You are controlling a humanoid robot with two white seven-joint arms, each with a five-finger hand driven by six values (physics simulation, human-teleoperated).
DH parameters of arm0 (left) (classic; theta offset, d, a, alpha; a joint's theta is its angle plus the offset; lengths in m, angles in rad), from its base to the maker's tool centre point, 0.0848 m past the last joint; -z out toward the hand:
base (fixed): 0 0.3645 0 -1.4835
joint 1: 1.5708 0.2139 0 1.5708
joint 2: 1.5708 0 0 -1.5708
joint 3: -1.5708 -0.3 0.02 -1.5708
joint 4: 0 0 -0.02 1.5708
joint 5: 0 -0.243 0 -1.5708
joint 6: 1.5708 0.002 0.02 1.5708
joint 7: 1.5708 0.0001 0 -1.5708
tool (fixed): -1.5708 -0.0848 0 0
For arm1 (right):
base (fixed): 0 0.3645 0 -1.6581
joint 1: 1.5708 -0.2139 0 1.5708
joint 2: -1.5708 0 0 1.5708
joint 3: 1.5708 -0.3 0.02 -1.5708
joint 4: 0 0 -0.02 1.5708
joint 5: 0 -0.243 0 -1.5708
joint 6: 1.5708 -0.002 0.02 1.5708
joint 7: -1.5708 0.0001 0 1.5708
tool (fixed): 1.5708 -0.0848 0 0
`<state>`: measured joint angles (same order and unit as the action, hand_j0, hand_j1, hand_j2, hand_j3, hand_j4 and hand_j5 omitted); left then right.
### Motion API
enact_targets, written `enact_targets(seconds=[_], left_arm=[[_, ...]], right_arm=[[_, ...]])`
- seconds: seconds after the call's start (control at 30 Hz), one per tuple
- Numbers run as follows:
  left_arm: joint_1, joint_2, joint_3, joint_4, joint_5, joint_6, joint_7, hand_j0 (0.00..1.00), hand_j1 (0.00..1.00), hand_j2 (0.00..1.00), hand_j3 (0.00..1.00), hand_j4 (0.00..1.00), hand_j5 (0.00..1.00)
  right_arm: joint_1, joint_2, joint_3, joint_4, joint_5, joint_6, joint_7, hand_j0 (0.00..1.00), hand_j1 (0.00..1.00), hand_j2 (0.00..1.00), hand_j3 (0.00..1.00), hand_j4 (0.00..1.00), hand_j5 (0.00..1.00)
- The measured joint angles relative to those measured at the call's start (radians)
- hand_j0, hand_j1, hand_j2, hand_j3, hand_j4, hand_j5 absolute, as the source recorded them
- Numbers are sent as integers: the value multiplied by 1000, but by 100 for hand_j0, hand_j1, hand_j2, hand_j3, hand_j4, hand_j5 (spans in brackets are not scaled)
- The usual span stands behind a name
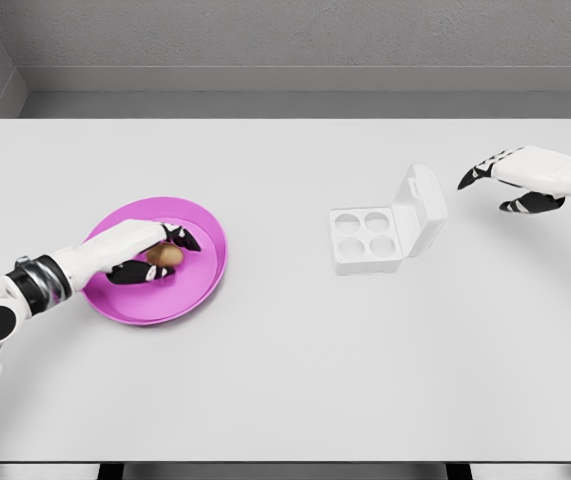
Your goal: Pack egg into the box and close the box lid
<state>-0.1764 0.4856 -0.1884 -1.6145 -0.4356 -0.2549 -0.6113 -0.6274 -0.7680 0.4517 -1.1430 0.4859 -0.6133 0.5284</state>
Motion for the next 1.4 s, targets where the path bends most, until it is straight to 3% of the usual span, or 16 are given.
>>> enact_targets(seconds=[0.53,1.4], left_arm=[[6,0,7,2,-1,2,0,54,54,54,54,54,54],[14,0,13,8,-2,2,0,66,66,66,66,66,66]], right_arm=[[-15,1,5,-7,0,0,17,74,74,74,74,74,74],[-17,1,6,-10,0,0,18,74,74,74,74,74,74]])
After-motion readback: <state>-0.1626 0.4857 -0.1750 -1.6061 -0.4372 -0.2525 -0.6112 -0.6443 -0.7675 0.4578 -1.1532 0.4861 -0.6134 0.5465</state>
